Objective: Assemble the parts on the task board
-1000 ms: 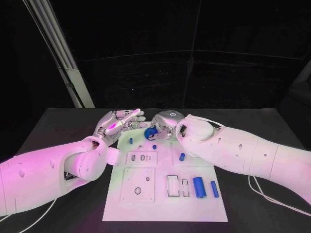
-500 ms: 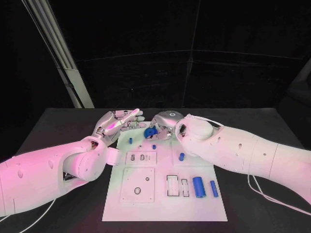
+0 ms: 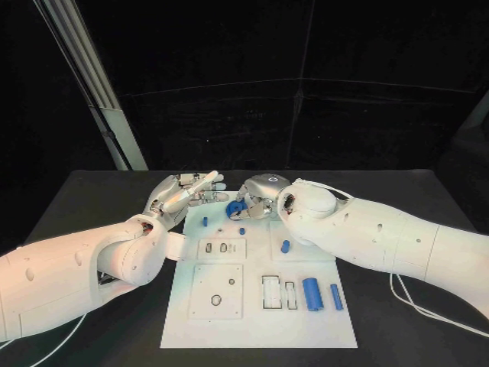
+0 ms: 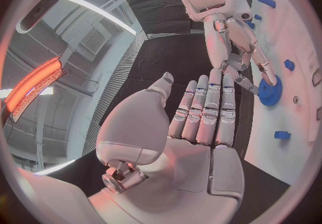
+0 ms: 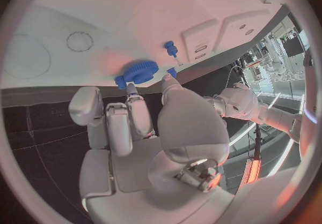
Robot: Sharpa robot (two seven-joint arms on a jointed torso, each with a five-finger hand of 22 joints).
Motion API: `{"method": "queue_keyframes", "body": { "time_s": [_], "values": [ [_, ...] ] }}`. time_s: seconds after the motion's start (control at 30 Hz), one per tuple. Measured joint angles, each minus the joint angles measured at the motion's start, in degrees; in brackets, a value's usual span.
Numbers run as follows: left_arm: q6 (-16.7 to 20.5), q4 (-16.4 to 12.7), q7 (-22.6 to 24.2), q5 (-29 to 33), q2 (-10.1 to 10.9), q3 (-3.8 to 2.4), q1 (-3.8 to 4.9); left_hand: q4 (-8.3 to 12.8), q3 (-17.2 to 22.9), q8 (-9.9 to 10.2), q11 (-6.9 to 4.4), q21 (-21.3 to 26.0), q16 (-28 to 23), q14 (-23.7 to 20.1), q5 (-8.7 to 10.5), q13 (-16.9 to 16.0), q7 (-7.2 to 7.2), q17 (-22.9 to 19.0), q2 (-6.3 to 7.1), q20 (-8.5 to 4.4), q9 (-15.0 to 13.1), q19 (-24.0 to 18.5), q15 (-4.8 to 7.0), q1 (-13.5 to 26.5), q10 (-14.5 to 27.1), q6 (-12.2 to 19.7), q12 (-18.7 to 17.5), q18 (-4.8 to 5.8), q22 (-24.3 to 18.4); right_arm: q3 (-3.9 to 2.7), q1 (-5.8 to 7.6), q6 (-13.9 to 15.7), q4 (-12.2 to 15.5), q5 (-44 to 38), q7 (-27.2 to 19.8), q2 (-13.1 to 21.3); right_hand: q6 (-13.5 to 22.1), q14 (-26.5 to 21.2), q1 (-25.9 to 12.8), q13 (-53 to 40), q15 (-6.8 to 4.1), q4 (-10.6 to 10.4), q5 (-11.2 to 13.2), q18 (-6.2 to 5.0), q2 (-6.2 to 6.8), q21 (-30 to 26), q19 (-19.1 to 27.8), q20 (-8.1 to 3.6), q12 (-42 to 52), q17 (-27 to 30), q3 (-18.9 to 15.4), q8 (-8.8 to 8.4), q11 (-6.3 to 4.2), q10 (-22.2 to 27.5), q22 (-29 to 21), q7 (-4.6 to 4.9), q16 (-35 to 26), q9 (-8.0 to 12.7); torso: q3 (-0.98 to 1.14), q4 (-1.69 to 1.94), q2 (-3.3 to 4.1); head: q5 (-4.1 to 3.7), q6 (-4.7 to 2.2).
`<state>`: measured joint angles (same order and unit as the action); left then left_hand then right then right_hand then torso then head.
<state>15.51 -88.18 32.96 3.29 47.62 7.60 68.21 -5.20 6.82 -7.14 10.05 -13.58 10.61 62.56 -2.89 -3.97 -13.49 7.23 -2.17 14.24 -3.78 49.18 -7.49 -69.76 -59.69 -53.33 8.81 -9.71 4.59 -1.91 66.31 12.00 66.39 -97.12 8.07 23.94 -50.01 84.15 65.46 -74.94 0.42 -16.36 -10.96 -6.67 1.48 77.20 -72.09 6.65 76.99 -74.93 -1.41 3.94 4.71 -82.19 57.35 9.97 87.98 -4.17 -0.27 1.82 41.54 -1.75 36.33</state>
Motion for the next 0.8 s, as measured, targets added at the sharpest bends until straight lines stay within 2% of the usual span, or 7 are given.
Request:
{"method": "queue_keyframes", "body": {
  "time_s": [0.17,0.37,0.47,0.53,0.63,0.8],
  "values": [
    [0.0,0.0,0.0,0.0,0.05,0.0,0.0,0.0,0.0,0.0,0.0,0.0,0.0,0.0,0.0,0.0,0.0,0.0,0.0,0.0,0.0,0.0,0.0,0.0,0.0,0.0,0.0,-0.01,0.0,0.1,-0.21,0.94,0.45,0.67,-0.06,0.86,-0.23,0.0,0.7,0.0,0.0,0.31,-0.36,0.0,-0.7,0.0,-0.2,0.2,0.27,0.0,-0.64,0.04,0.21,-0.21,0.48,0.21,0.0,-0.03,0.0,-0.01,0.03,-0.05,0.03],
    [0.01,-0.03,0.0,0.0,0.15,0.0,0.0,0.0,0.0,0.0,0.0,0.0,0.0,0.0,0.0,0.0,0.0,-0.01,0.0,0.0,0.0,0.0,0.0,0.0,0.0,0.0,0.0,0.0,0.0,0.1,-0.21,2.5,1.07,1.6,-0.38,1.93,-0.55,0.0,0.75,0.0,0.0,0.41,-0.6,0.0,-0.75,0.0,-0.2,0.2,0.26,0.0,-0.85,0.03,0.21,-0.21,0.47,0.13,0.0,0.04,-0.01,-0.01,0.03,-0.26,0.08],
    [0.01,-0.03,0.0,0.0,0.17,0.0,0.01,0.0,0.0,0.0,0.0,0.0,0.0,0.0,0.0,0.0,0.0,-0.01,0.0,0.0,0.0,0.0,0.0,0.0,0.0,0.0,0.0,0.0,0.0,0.09,-0.2,4.49,2.26,2.38,-1.12,3.19,-0.84,0.0,2.2,0.0,0.0,0.83,-2.12,0.0,-1.18,0.0,-0.2,0.2,0.26,0.01,-1.71,0.03,0.21,-0.21,0.46,0.01,0.0,0.0,-0.01,-0.01,0.01,-0.4,-0.02],
    [0.01,-0.02,0.0,0.0,0.19,0.0,0.01,0.0,0.0,0.0,0.0,0.0,0.0,0.0,0.0,0.0,0.0,-0.01,0.0,0.0,0.0,0.0,0.0,0.0,0.0,0.0,0.0,0.0,-0.02,0.09,-0.2,6.27,3.44,3.29,-2.08,4.52,-1.39,0.0,4.26,0.0,0.0,1.92,-2.94,0.0,-0.86,0.0,-0.2,0.2,0.26,0.01,-1.99,0.03,0.21,-0.21,0.37,-0.1,0.0,-0.03,0.0,-0.01,-0.02,-0.43,-0.15],
    [0.01,0.02,0.0,0.0,0.26,0.0,0.01,0.0,0.0,0.0,0.0,0.0,0.0,0.0,0.0,0.0,0.0,-0.01,0.0,0.0,0.0,0.0,0.0,0.0,0.0,0.0,0.0,0.0,-0.06,0.08,-0.21,9.19,6.34,6.05,-4.49,7.92,-1.46,0.0,7.58,0.0,0.0,4.14,-1.38,0.0,-0.34,0.0,-0.2,0.19,0.26,0.01,-1.9,0.03,0.21,-0.21,0.12,-0.19,0.0,-0.06,0.03,-0.01,-0.05,-0.44,-0.31],
    [0.01,0.01,0.0,0.0,0.56,0.0,0.01,0.0,0.0,0.0,0.0,0.0,0.0,0.0,0.0,0.0,0.0,-0.01,0.0,0.0,0.0,0.0,0.0,0.0,0.0,0.0,0.0,0.0,-0.05,0.09,-0.25,10.96,9.37,12.75,-8.96,13.72,-1.66,0.0,10.99,0.0,0.0,6.73,-0.51,0.0,-0.39,-0.73,0.65,-0.15,-0.97,0.01,-1.43,0.03,-0.21,0.21,-1.27,-0.39,-0.46,-0.06,0.02,-0.1,-0.13,-0.48,-0.36]
  ]
}}
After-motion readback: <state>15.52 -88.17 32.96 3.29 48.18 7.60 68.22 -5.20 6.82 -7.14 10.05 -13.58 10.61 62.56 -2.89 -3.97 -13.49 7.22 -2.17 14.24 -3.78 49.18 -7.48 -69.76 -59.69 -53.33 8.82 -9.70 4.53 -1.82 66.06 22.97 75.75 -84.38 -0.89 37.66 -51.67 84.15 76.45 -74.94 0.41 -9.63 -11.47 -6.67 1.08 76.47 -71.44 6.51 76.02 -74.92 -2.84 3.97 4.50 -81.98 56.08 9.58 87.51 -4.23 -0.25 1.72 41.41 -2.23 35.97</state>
